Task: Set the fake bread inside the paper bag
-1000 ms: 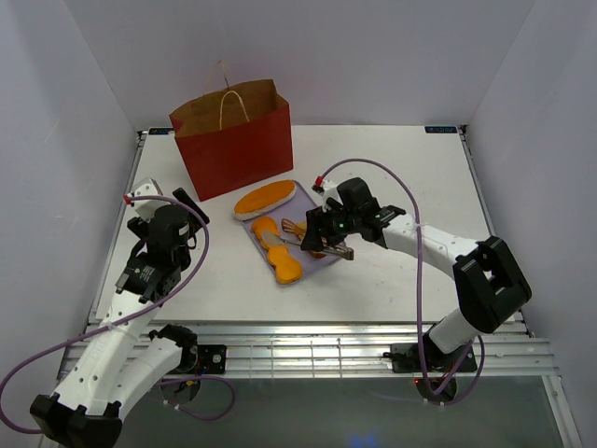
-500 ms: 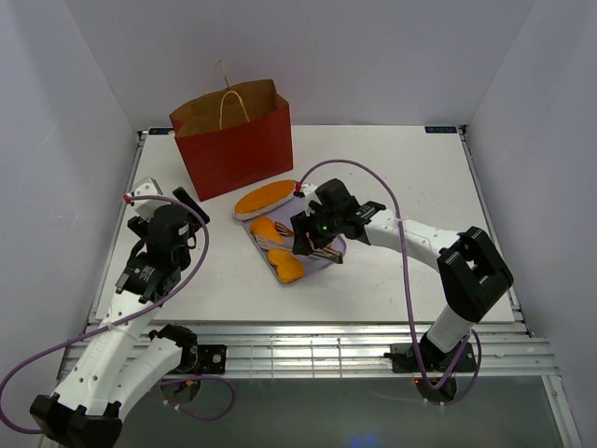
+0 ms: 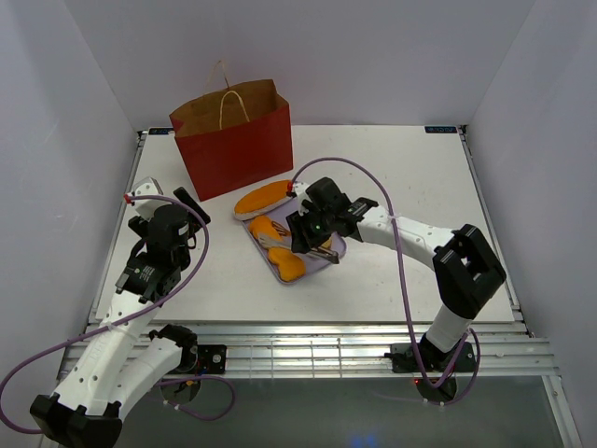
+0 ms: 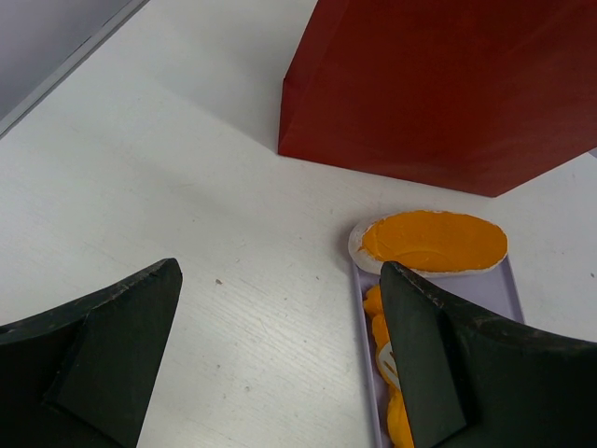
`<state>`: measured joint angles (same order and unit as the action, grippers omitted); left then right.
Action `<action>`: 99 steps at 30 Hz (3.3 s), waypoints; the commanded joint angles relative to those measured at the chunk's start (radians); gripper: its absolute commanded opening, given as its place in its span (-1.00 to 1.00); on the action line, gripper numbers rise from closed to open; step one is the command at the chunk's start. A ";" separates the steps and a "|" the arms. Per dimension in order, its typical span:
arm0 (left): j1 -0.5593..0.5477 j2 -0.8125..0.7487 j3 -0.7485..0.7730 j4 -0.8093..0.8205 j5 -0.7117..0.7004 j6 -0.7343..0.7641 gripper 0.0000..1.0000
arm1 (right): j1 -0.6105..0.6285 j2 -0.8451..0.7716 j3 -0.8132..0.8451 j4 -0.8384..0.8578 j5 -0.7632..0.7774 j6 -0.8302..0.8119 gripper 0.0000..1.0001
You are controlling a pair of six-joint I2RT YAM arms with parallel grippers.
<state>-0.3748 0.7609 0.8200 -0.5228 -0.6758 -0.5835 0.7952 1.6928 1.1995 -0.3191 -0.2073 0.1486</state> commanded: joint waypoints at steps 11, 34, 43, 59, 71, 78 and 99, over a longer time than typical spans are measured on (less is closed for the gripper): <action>0.007 -0.026 0.010 0.014 -0.025 0.010 0.96 | 0.002 -0.085 0.115 -0.023 0.055 0.008 -0.04; 0.007 0.028 0.007 0.012 -0.051 0.022 0.96 | -0.005 -0.052 0.595 0.020 0.002 0.071 -0.06; 0.007 0.052 0.001 0.014 -0.068 0.011 0.96 | -0.047 0.103 0.859 0.068 0.014 0.140 -0.06; 0.007 0.121 0.007 0.015 -0.008 0.008 0.96 | -0.172 0.243 0.969 0.299 0.106 0.253 -0.04; 0.007 0.117 0.005 0.020 -0.007 0.016 0.96 | -0.223 0.295 0.982 0.463 0.100 0.197 0.02; 0.007 0.115 0.004 0.020 -0.024 0.019 0.96 | -0.223 0.361 0.997 0.603 0.092 0.148 0.02; -0.018 0.137 0.005 0.017 -0.044 0.031 0.96 | -0.223 0.489 0.902 0.799 0.051 0.103 0.05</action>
<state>-0.3836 0.8959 0.8200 -0.5156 -0.6987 -0.5636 0.5755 2.1853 2.1273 0.3481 -0.1425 0.2783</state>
